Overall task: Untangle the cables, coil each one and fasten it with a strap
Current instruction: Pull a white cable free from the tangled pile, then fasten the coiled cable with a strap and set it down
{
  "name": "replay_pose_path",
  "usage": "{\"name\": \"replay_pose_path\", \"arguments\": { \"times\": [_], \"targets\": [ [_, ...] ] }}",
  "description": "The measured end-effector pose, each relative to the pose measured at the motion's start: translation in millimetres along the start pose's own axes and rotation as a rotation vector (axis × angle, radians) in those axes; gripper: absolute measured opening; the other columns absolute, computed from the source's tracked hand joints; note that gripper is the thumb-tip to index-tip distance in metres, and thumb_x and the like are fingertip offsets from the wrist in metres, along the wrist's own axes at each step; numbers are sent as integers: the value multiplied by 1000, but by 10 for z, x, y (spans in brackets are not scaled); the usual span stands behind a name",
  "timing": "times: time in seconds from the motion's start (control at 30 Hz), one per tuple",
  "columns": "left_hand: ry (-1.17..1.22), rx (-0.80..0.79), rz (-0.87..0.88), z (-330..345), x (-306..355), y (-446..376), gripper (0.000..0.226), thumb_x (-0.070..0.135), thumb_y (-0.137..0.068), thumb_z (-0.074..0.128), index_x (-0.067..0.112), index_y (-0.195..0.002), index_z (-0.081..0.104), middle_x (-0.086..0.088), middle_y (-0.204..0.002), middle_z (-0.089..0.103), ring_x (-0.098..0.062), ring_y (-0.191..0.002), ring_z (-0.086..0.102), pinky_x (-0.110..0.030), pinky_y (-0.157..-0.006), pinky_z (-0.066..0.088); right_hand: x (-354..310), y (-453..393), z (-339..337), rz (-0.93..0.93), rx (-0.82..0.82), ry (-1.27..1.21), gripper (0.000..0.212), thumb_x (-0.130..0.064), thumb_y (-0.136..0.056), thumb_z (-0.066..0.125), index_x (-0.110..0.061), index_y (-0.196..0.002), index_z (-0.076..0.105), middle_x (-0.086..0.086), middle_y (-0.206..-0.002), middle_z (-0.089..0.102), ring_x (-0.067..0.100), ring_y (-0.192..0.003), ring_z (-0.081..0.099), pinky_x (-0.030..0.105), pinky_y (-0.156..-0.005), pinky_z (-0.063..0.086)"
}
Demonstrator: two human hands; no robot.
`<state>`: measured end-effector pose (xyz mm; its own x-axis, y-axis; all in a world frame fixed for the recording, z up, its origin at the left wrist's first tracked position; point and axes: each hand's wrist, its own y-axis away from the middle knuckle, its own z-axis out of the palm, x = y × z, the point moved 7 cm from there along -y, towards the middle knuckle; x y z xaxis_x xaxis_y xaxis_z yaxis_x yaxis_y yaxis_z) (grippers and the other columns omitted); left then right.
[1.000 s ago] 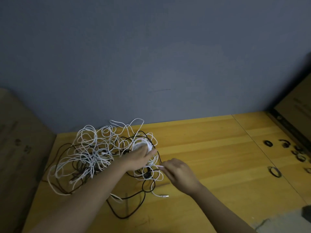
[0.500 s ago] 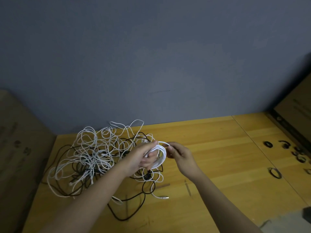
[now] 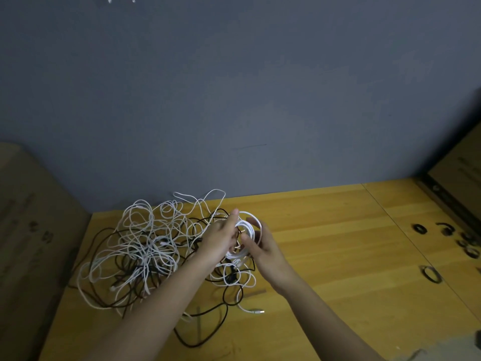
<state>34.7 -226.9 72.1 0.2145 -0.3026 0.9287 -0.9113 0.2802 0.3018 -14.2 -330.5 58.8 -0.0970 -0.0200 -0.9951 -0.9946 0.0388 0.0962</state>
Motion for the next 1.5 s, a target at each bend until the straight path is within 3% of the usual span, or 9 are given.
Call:
{"name": "replay_pose_path", "arguments": {
  "times": [0.23, 0.37, 0.47, 0.6, 0.73, 0.9, 1.17, 1.3, 1.5],
  "targets": [
    [4, 44, -22, -19, -10, 35, 52, 59, -97, 24, 24, -64, 43, 5, -66, 46, -9, -62, 41, -25, -58, 27, 147, -49, -18, 21, 112, 94, 16, -22, -101, 47, -18, -104, 62, 4, -91, 67, 16, -87, 63, 39, -80, 51],
    [66, -50, -48, -5, -70, 23, 51, 59, -96, 25, 28, -121, 57, 2, -113, 61, -9, -104, 50, -23, -86, 34, 203, -19, 56, 42, 223, 56, 25, -22, -103, 40, -16, -86, 57, -2, -72, 58, 10, -68, 56, 31, -63, 48],
    [-186, -199, 128, -52, -79, 21, 42, 57, -94, 31, 29, -109, 57, 3, -108, 63, -3, -93, 57, -17, -84, 42, 150, -19, 13, -11, 207, 212, 26, -20, -104, 36, -11, -86, 53, -5, -65, 47, 1, -56, 42, 21, -59, 35],
    [-301, -428, 73, -87, -252, 28, 47, 63, -86, 42, 27, -113, 53, 2, -109, 62, -9, -98, 60, -31, -91, 46, 187, 5, -27, 36, 42, 495, 20, -21, -103, 36, -13, -87, 45, -1, -65, 42, 5, -53, 36, 24, -55, 32],
    [-453, -352, 158, -3, -267, 33, 47, 55, -96, 36, 12, -106, 52, -5, -83, 52, -15, -72, 52, -30, -68, 39, 243, 60, 16, 78, -53, 455, 20, -24, -103, 38, -16, -88, 48, 1, -69, 49, 14, -62, 44, 33, -62, 38],
    [-200, -346, 182, 151, -325, -33, 33, 40, -100, 42, 9, -96, 54, 0, -70, 56, -13, -62, 52, -29, -63, 41, 198, 258, -111, 4, 188, 393, 27, -27, -103, 36, -23, -111, 61, -11, -76, 64, -1, -67, 56, 18, -64, 42],
    [146, -490, 117, 532, -296, 55, 14, 23, -100, 45, 13, -94, 53, 10, -56, 46, -10, -64, 55, -23, -67, 45, 188, 429, -597, 19, 547, 659, 26, -26, -103, 37, -23, -80, 51, -5, -61, 56, 19, -57, 51, 36, -57, 34],
    [139, -298, 197, 462, -202, -104, 11, 25, -101, 44, 18, -96, 51, 5, -60, 47, -5, -54, 50, -33, -69, 44, 287, 617, -859, 45, 679, 473, 30, -20, -102, 42, -25, -75, 56, -8, -58, 54, 7, -51, 44, 30, -53, 35],
    [128, -193, 361, 803, 117, -119, 15, 18, -103, 38, 21, -90, 43, 3, -61, 39, 1, -47, 42, -15, -53, 41, 439, 725, -666, 125, 539, -71, 28, -16, -104, 34, -27, -109, 60, -6, -79, 69, 12, -76, 64, 22, -68, 51]
  ]
}}
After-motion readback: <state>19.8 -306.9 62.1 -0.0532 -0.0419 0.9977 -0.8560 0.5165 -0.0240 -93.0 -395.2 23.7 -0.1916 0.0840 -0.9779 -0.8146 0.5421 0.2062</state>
